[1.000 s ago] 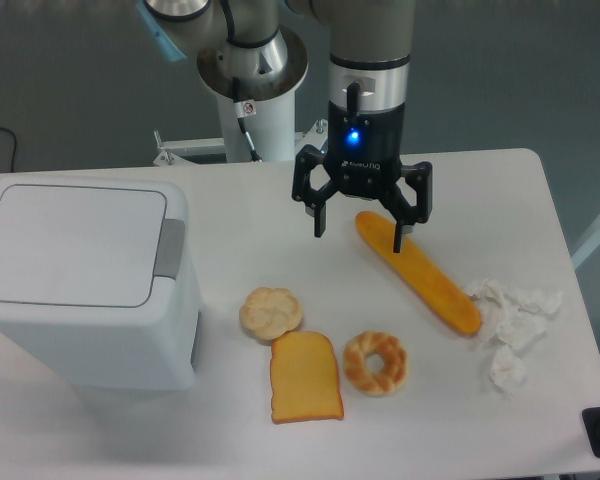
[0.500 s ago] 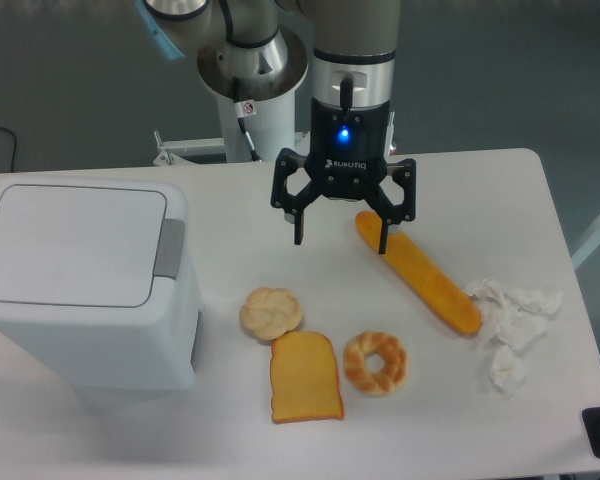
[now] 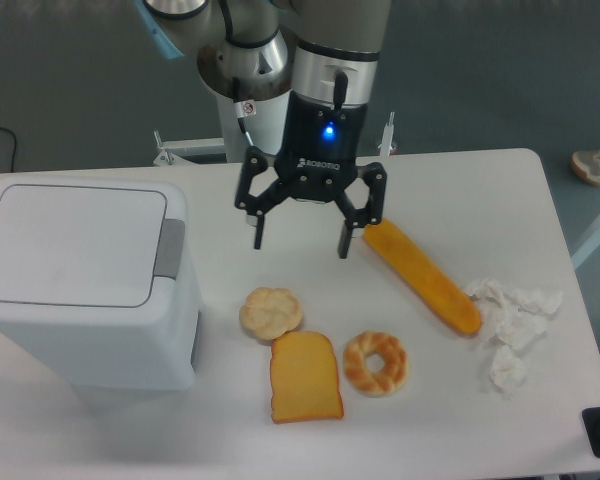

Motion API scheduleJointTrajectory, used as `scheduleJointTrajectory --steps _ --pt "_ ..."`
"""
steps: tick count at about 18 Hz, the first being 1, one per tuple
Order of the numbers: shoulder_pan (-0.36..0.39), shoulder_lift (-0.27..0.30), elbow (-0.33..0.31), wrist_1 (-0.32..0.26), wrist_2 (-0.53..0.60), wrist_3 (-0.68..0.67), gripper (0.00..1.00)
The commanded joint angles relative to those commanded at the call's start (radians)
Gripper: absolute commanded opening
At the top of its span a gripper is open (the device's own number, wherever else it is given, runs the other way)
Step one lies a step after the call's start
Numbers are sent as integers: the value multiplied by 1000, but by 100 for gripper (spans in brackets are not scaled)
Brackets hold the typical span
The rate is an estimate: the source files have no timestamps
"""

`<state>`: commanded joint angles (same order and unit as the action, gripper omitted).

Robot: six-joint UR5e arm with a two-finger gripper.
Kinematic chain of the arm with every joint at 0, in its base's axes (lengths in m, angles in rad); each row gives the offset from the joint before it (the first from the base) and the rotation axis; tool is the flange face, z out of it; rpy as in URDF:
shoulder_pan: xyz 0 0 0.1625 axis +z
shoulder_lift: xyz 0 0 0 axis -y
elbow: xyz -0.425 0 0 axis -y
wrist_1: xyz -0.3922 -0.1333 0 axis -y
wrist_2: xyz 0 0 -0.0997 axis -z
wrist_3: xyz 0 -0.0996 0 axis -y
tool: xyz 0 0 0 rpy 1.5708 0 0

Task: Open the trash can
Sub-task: 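Move the open gripper across the table toward the trash can lid, then lower the gripper finger onto the lid's edge and press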

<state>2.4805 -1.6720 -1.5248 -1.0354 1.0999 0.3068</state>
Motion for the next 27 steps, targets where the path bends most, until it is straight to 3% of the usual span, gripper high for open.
scheduleJointTrajectory --steps 10,27 --pt "-72 5 -54 -2 -2 -26 100" --pt "-81 5 -92 -3 -5 -21 100"
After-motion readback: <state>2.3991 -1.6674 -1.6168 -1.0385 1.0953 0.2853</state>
